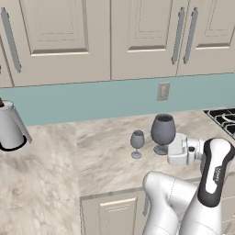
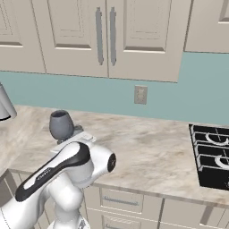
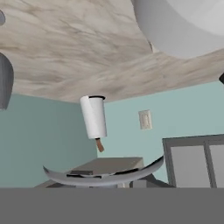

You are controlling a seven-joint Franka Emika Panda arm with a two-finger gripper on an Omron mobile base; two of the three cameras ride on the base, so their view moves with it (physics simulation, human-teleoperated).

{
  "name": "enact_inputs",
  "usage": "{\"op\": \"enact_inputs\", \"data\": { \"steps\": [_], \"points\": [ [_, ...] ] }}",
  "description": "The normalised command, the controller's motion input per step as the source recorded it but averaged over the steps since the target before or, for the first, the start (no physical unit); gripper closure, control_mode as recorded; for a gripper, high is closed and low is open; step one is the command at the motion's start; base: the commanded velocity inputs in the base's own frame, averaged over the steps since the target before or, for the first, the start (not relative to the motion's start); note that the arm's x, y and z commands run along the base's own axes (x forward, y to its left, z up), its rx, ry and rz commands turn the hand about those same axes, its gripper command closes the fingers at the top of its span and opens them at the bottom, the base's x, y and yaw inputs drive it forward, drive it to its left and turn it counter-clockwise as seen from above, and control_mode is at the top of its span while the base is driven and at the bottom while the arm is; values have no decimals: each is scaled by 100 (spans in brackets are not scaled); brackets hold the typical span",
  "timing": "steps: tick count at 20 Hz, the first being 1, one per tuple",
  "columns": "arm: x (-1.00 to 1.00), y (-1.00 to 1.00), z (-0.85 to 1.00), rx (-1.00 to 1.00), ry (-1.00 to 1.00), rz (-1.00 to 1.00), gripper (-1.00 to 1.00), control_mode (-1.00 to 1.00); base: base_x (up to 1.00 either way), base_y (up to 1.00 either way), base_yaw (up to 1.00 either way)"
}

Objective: Retrieve the wine glasses from the counter and place one next to each plate.

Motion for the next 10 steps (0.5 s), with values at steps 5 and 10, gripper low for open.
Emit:
{"op": "enact_inputs", "data": {
  "steps": [5,10],
  "points": [
    [-9,0,0,0,0,0,100,-100,0,0,0],
    [0,0,0,0,0,0,100,100,-66,0,9]
  ]
}}
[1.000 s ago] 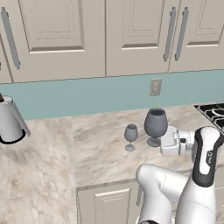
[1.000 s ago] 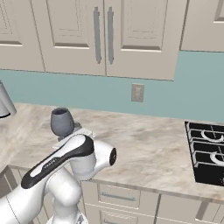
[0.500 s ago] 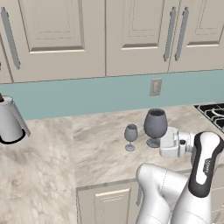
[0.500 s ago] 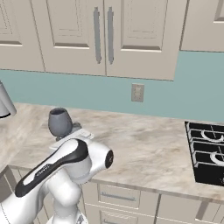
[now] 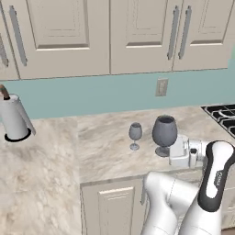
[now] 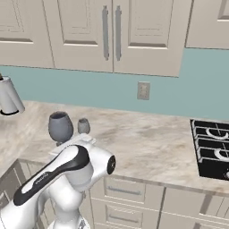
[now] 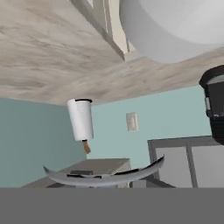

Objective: Retrieve the wine glasses from the counter and place one next to each plate.

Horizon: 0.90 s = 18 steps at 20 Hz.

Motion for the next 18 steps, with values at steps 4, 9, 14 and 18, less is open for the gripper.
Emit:
{"op": "enact_inputs", "data": {
  "steps": [4,9,14,18],
  "points": [
    [0,0,0,0,0,0,100,100,-95,-43,29],
    [0,0,0,0,0,0,100,100,-31,-91,-10],
    [0,0,0,0,0,0,100,100,0,-92,-61],
    [0,0,0,0,0,0,100,100,0,-50,-78]
  ]
}}
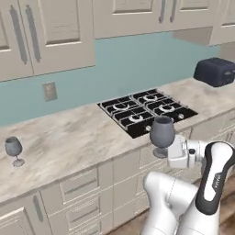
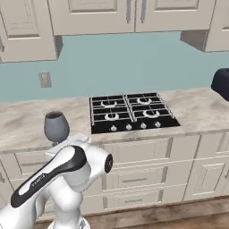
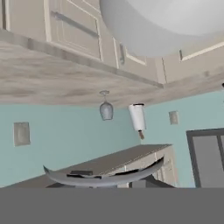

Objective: Retrieve the wine glasses from the counter and place one next to each plate.

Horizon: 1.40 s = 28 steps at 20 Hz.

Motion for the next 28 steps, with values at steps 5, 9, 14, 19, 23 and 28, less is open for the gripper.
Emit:
{"op": "enact_inputs", "data": {
  "steps": [5,9,14,19,23,28],
  "points": [
    [0,0,0,0,0,0,100,100,1,-8,-85],
    [0,0,0,0,0,0,100,100,12,1,-84],
    [0,0,0,0,0,0,100,100,3,7,-84],
    [0,0,0,0,0,0,100,100,12,-5,-78],
    [0,0,0,0,0,0,100,100,33,-53,-49],
    [0,0,0,0,0,0,100,100,48,-97,-25]
  ]
}}
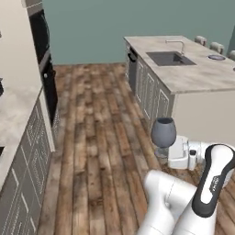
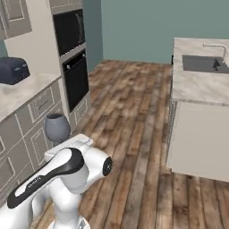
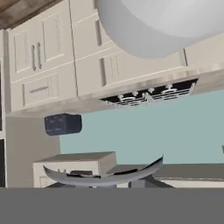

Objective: Retrieve the wine glasses from the counter and place one next to each plate.

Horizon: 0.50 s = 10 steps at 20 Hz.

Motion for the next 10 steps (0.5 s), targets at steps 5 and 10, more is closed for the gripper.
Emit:
{"op": "enact_inputs", "data": {
  "steps": [5,10],
  "points": [
    [0,0,0,0,0,0,100,100,16,-100,-11],
    [0,0,0,0,0,0,100,100,5,-100,0]
  ]
}}
